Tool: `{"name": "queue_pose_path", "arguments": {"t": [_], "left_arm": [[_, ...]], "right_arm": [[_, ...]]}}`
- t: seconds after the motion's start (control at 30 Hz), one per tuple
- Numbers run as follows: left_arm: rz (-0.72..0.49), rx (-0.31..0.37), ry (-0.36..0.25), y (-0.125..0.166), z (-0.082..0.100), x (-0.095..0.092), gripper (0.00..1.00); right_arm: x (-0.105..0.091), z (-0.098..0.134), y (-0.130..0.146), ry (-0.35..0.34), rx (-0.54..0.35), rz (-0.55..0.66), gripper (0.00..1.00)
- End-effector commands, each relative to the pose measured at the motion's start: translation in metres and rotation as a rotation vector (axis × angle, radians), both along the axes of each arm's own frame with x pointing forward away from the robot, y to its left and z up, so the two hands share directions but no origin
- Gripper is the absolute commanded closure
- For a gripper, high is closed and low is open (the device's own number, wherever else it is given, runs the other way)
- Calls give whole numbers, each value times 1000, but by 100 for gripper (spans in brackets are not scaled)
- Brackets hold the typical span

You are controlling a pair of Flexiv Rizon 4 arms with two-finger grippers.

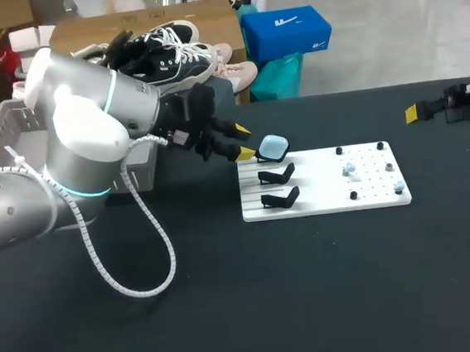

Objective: Pick up each earbud case from the left stands, insert the matching earbuds, close the lid, and place the case in the box.

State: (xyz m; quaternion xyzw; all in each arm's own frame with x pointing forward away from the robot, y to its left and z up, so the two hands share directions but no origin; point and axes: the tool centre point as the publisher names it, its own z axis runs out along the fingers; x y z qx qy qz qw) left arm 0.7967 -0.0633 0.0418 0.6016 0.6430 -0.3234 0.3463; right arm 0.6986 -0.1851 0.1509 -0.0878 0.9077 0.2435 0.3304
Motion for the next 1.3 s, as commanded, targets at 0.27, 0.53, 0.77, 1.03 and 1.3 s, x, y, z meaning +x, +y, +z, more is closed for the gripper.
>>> {"name": "queue_pose_path", "arguments": {"t": [0.27,0.53,0.77,1.03,1.3], "left_arm": [[-28,2,14,-11,-9,2,47],[-41,-1,11,-17,-10,3,52],[-49,3,9,-22,-15,3,52],[-51,3,15,-26,-18,5,53],[-50,-1,16,-29,-20,8,53]], "right_arm": [[1,-1,-1,0,2,4,0],[1,-1,-1,0,2,4,0],[1,-1,-1,0,2,4,0],[1,-1,-1,0,2,4,0],[1,-1,-1,0,2,4,0]]}}
